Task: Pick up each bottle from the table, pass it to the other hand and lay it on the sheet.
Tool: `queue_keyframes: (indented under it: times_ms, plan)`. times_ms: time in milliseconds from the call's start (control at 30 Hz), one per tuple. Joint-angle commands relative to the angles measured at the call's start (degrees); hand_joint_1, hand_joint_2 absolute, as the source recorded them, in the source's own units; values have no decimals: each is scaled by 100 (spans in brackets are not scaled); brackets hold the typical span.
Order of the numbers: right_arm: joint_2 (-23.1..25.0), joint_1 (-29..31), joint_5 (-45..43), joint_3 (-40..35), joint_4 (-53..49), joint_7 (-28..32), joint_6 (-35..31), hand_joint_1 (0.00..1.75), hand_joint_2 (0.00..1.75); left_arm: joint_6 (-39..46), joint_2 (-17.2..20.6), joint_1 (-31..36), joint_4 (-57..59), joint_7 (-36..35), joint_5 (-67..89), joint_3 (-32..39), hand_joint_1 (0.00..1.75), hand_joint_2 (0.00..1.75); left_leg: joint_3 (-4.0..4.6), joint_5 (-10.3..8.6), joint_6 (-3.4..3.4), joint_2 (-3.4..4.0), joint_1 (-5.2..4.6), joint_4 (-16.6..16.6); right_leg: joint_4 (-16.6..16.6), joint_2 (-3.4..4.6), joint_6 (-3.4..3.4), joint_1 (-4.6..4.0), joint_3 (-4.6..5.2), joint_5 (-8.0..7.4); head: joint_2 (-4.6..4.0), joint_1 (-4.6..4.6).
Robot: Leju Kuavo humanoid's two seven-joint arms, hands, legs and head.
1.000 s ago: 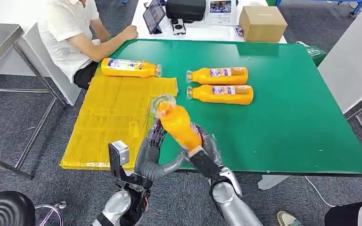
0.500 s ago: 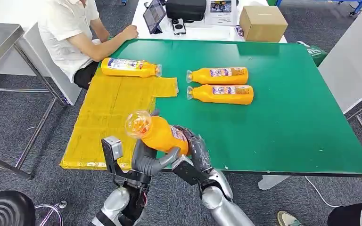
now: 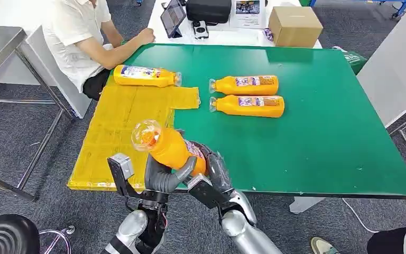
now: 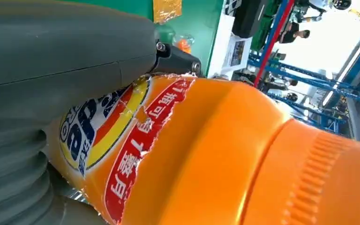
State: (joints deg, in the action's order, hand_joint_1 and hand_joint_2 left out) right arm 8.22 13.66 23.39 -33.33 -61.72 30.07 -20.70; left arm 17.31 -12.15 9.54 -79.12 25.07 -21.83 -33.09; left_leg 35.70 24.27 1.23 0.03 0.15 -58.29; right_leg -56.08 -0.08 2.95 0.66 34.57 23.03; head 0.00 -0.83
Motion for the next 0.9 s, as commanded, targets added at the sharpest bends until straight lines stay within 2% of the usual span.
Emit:
queue_keyframes:
  times_ms: [33, 200, 467, 500, 567, 633, 667, 733, 767, 833, 867, 900]
  plan:
    - [-248, 155, -215, -460, 61, 215, 431, 0, 175, -627, 114, 193, -232, -128, -591, 9, 175, 175, -14, 6, -4, 3, 0, 2, 0, 3, -7, 0, -12, 5, 0, 2]
    - [-315, 81, -246, -508, -32, 482, 487, 0, 175, -1056, 136, 247, 42, -513, -1185, 82, 175, 175, -18, 6, -4, -3, 1, 3, 2, -3, -8, -2, -18, 7, 0, 2]
    - [-324, 83, -234, -528, -56, 516, 491, 0, 175, -1129, 135, 259, 63, -563, -1285, 95, 175, 175, -28, 11, -8, -1, 2, 3, 1, -2, -12, -3, -26, 13, 0, 2]
    - [-350, 57, -185, -550, -104, 643, 423, 0, 0, -1247, 134, 268, 92, -673, -1512, 148, 175, 175, -17, 5, -5, -2, 0, 4, 1, -4, -8, 0, -15, 8, 0, 2]
    - [-314, -133, -5, -360, -249, 974, -298, 0, 0, -1177, 190, 326, 121, -545, -1486, 228, 175, 175, -23, 8, -7, -5, 1, 3, 0, -6, -11, -2, -22, 12, 0, 2]
    - [-284, -622, -369, 82, -1165, 993, -1504, 0, 0, -760, 285, 283, -63, -267, -1082, 356, 175, 175, -31, 11, -9, -12, 2, 3, 0, -13, -13, -3, -30, 17, 0, 2]
    - [-313, -749, -470, 186, -1409, 993, -1751, 0, 0, -611, 339, 258, -125, -247, -923, 383, 175, 175, -22, 8, -7, -15, 3, 4, 2, -16, -10, -3, -23, 14, 0, 2]
    - [-145, -1387, -309, 1260, -2427, 993, -1930, 0, 0, 327, 736, 329, -18, -239, 406, 290, 175, 175, -23, 11, -7, -25, -1, 3, -2, -26, -11, 0, -24, 21, 0, 0]
    - [-55, -1500, -252, 1558, -2613, 993, -1930, 0, 0, 580, 824, 379, 93, -205, 823, 261, 175, 175, -18, 9, -7, -17, -1, 6, -2, -17, -12, 0, -17, 17, 0, 2]
    - [322, -1656, -141, 2543, -3019, 993, -1930, 0, 0, 1642, 785, 504, 525, 331, 2123, 583, 175, 175, -20, 8, -9, -25, -3, 7, -5, -24, -14, 3, -22, 20, 0, 0]
    - [422, -1638, -209, 2718, -3035, 993, -1930, 0, 0, 2086, 766, 575, 704, 357, 2595, 672, 175, 175, -40, 16, -13, -26, -2, 8, -6, -26, -20, 1, -40, 30, 0, 0]
    - [493, -1607, -259, 2838, -3018, 993, -1930, 0, 0, 2269, 652, 608, 871, 416, 3259, 1006, 175, 175, 4, -1, -6, -18, -5, 4, -6, -16, -10, 5, 3, 9, 0, 2]
